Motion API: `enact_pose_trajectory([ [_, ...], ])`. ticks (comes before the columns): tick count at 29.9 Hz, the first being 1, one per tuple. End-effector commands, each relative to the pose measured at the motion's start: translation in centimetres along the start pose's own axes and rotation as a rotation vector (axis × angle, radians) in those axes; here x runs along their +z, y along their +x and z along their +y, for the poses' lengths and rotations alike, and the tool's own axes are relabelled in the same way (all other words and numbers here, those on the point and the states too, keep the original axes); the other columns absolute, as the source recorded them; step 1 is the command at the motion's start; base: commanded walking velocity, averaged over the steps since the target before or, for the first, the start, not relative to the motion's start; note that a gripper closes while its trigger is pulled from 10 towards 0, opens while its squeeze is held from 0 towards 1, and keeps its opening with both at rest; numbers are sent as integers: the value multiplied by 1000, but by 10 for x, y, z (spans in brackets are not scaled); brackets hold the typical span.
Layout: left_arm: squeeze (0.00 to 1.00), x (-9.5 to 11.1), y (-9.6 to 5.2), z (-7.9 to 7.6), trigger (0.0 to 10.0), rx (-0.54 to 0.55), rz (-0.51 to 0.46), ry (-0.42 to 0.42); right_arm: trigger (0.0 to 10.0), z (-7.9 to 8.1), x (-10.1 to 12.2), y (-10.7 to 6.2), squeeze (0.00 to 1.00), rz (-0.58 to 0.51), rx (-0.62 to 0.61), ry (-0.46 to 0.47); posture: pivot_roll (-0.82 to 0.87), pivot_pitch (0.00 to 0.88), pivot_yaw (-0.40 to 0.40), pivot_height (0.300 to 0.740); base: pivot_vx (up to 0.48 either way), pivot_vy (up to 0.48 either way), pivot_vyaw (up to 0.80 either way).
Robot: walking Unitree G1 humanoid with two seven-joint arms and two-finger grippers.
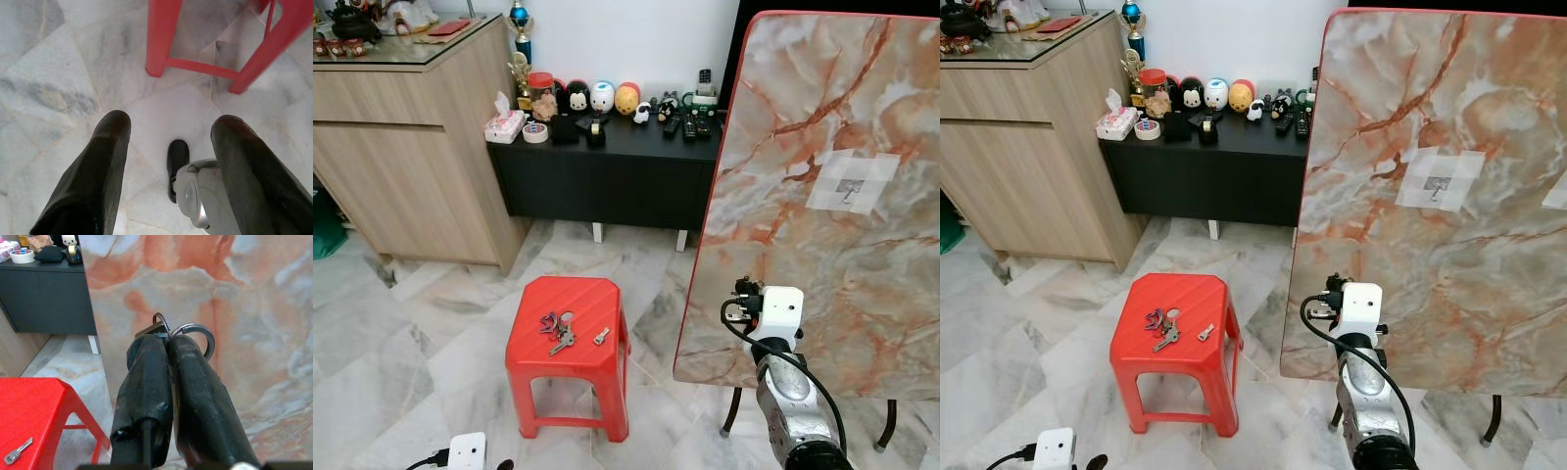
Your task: Hang keys on a hook
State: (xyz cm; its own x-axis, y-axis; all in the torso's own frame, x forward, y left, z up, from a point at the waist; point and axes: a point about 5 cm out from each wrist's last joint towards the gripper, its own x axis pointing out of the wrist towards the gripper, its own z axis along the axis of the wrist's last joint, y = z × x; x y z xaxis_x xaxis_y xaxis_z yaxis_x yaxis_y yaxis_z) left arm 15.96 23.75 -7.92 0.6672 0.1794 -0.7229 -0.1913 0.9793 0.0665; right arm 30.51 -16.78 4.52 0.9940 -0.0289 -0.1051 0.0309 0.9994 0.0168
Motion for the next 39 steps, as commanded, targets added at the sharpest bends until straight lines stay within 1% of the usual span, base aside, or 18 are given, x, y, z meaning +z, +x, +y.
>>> enact_pose_trajectory([
  [1, 0, -6, -2, 1, 10000, -11, 34, 21, 10000, 1, 2, 2, 0, -2, 3, -6, 21, 0, -16, 740, 0, -255, 0],
  [12, 0, -7, -1, 0, 10000, -5, 41, 19, 10000, 0, 2, 2, 0, -3, 0, -4, 20, 0, -14, 740, 0, -284, 0],
  [29, 0, -9, -2, 3, 10000, 6, 56, 11, 10000, 1, 3, 3, 0, -5, -3, -3, 24, 0, -17, 740, 0, 0, 0],
  [33, 0, -9, -2, 3, 10000, 7, 55, 10, 10000, -1, 5, 4, 0, -18, -19, -2, 25, 0, -17, 740, 0, 0, 0],
  [35, 0, -9, -2, 3, 10000, 8, 55, 9, 10000, -4, 8, 5, 0, -30, -49, -1, 24, 0, -16, 740, 0, 0, 0],
  [39, 0, -9, -2, 3, 10000, 6, 53, 15, 10000, -6, 9, 6, 0, -31, -55, -3, 25, 0, -17, 740, 0, 0, 0],
])
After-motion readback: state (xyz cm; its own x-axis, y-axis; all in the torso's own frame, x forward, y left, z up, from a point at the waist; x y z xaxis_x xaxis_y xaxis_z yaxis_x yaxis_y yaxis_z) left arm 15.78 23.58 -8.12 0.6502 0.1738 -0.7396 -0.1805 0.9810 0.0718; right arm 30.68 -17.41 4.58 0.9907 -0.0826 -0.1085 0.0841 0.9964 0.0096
